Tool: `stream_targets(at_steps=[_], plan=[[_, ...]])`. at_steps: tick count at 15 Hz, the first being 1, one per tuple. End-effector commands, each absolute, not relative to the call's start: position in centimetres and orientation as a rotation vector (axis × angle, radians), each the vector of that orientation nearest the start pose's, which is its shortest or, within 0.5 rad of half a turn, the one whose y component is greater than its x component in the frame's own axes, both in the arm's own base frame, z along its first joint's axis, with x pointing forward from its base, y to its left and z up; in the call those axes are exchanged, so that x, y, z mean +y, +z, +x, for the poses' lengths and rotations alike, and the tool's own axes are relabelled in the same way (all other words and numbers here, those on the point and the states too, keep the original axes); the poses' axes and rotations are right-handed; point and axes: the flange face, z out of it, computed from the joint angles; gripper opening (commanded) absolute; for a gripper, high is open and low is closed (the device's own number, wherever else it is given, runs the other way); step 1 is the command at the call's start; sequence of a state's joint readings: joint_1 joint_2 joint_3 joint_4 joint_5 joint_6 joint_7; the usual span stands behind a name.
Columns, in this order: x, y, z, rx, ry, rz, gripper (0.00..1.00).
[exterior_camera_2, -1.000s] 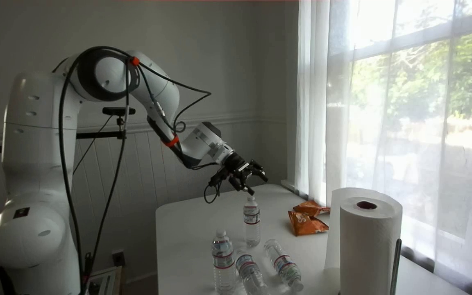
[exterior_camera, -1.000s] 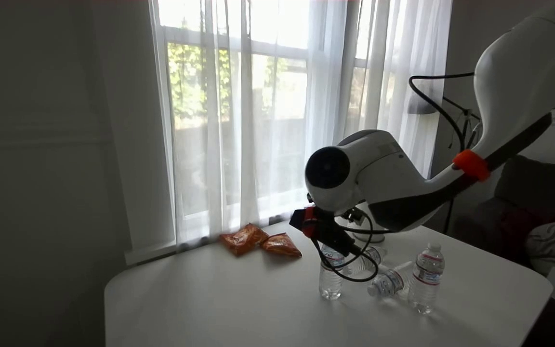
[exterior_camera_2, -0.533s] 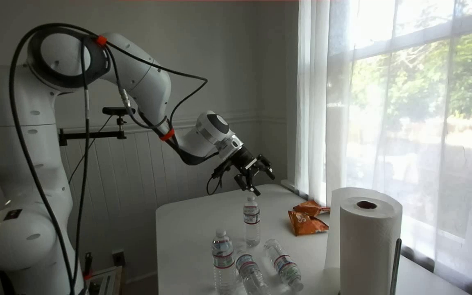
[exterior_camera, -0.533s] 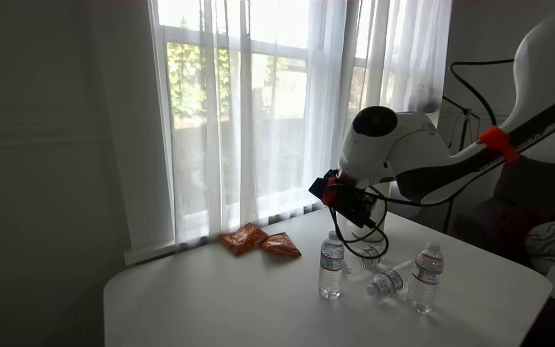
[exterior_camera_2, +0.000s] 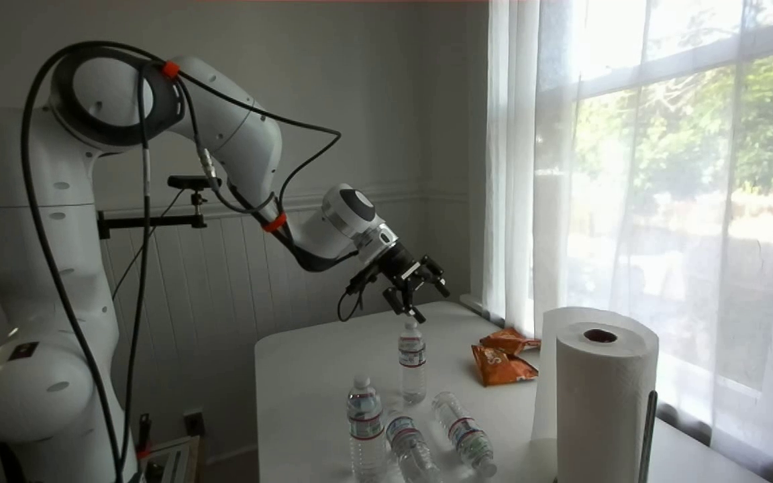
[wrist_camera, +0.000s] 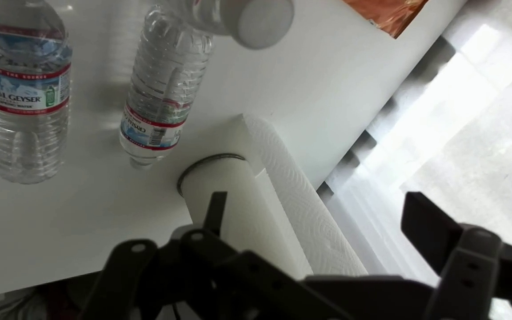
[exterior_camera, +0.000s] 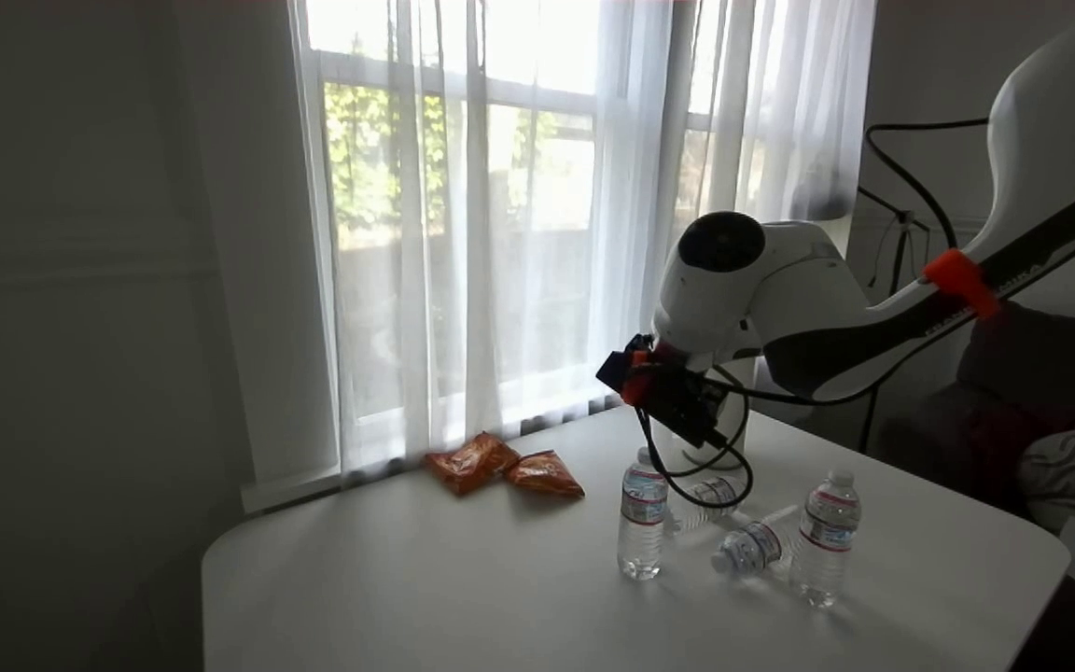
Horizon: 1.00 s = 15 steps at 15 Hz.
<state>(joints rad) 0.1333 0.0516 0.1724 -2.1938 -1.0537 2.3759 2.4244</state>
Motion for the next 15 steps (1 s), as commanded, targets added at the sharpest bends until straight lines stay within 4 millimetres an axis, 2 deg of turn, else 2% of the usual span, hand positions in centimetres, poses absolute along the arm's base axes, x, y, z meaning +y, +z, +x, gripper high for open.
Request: stream_targets(at_steps=[1, 9, 14, 15], plan=[[13.5, 37.9, 53.6, 1.980, -1.151, -2.248, 1.00], [6.2, 37.3, 53.8, 2.146, -0.916, -2.208, 1.00], [1.4, 35.2, 53.8, 2.182, -0.667, -2.160, 1.00], [0.6, 34.8, 53.9, 2.276, -0.629, -2.114, 1.00]])
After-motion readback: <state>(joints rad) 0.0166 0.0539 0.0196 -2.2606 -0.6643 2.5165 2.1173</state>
